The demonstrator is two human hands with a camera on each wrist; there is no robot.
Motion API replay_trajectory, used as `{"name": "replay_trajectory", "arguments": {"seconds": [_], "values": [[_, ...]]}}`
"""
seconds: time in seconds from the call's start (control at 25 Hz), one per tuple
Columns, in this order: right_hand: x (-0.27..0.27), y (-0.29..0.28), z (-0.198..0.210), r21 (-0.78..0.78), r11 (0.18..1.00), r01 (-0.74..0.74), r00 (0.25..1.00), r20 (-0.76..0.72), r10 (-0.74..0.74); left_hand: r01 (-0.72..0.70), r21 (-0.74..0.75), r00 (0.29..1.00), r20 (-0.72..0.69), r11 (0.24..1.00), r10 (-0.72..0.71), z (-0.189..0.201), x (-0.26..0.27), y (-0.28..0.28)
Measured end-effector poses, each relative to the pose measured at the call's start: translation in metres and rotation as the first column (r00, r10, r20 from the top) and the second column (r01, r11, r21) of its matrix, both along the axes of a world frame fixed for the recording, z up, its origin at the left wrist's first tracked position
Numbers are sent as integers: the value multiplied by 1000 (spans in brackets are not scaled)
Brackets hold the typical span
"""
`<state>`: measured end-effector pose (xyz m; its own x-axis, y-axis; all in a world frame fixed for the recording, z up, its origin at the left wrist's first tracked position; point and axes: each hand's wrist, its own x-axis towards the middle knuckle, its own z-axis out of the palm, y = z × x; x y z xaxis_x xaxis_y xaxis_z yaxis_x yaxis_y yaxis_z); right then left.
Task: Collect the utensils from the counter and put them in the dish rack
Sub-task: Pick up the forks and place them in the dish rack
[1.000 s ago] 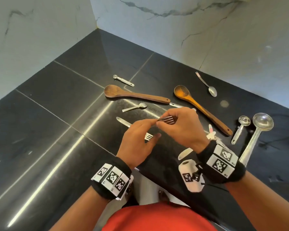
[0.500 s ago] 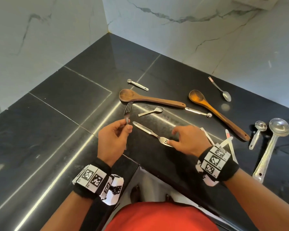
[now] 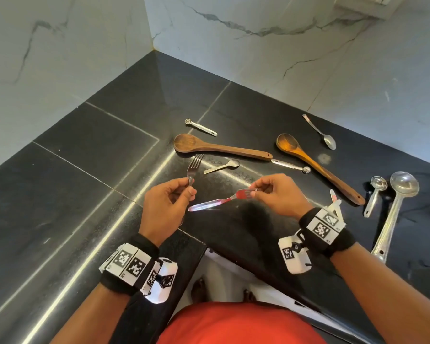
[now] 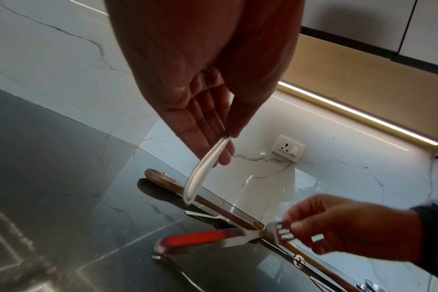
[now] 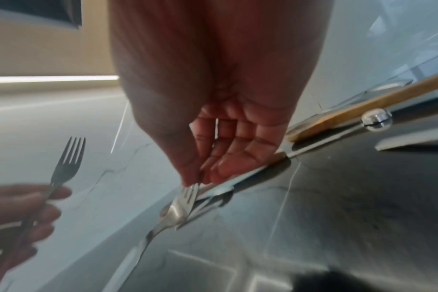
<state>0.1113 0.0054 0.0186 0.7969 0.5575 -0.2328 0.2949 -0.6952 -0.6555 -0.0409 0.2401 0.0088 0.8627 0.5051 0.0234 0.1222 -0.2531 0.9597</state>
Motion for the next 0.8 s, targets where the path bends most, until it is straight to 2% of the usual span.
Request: {"name": "replay_trajectory", "arguments": {"seconds": [0.16,0.32,0.44,0.68,0.8], "values": [[-3,8,35,133,964,-232,971,87,221,113,24,993,-13,993,-113,0,1,-15],[-14,25,40,178,923,-342,936,148,318,230,49,973,-11,972,-230,2,1,-39],[-19,29,37,244,921,-304,947,184,264,237,-72,971,-14,969,-239,3,1,-46],[-26,33,28,403,901,-159,972,223,72,229,-145,970,-50,962,-239,-3,0,-47],[-25,36,22,424,901,-89,970,243,-18,219,-187,970,-64,958,-235,-4,4,-49]]}}
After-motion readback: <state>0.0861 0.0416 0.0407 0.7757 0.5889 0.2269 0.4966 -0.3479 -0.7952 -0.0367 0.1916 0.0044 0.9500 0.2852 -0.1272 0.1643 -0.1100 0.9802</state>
